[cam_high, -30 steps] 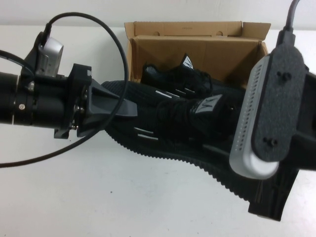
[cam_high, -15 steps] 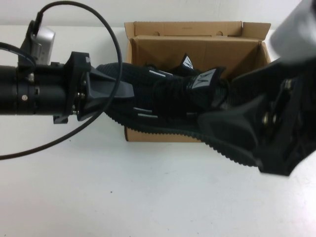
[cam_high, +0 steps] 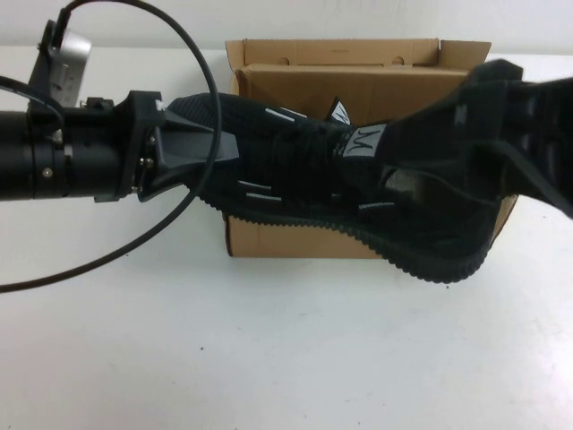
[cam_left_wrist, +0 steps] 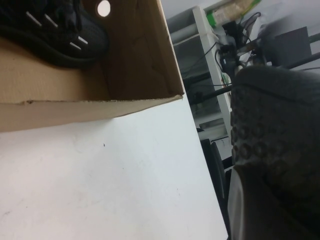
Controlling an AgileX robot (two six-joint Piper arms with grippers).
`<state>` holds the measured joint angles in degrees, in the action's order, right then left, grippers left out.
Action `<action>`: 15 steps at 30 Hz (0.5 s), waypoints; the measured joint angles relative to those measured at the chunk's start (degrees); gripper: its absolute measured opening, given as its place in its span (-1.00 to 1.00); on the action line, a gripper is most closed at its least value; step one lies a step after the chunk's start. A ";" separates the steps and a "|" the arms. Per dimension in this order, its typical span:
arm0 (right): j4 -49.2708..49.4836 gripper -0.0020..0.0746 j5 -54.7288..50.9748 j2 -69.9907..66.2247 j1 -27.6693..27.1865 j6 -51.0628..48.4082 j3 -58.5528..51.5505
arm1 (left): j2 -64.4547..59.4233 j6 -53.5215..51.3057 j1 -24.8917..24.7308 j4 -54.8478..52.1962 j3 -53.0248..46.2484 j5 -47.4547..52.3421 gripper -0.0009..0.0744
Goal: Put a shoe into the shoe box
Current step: Hand over the shoe
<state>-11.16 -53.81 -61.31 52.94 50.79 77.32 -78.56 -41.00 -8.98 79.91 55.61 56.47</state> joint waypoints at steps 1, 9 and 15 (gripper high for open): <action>0.00 0.42 0.49 -0.43 0.00 1.06 0.00 | 0.00 -0.43 0.00 0.10 0.00 -0.08 -0.64; 0.00 0.42 3.57 -5.84 0.00 6.93 0.00 | 0.00 -2.94 0.00 0.32 0.00 0.38 -0.64; -0.13 0.42 7.08 -10.67 0.00 7.41 0.00 | 0.00 -3.30 0.00 0.32 0.00 1.21 -0.64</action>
<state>-11.29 -46.72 -71.98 52.94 58.20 77.32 -78.56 -44.30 -8.98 80.22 55.61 57.68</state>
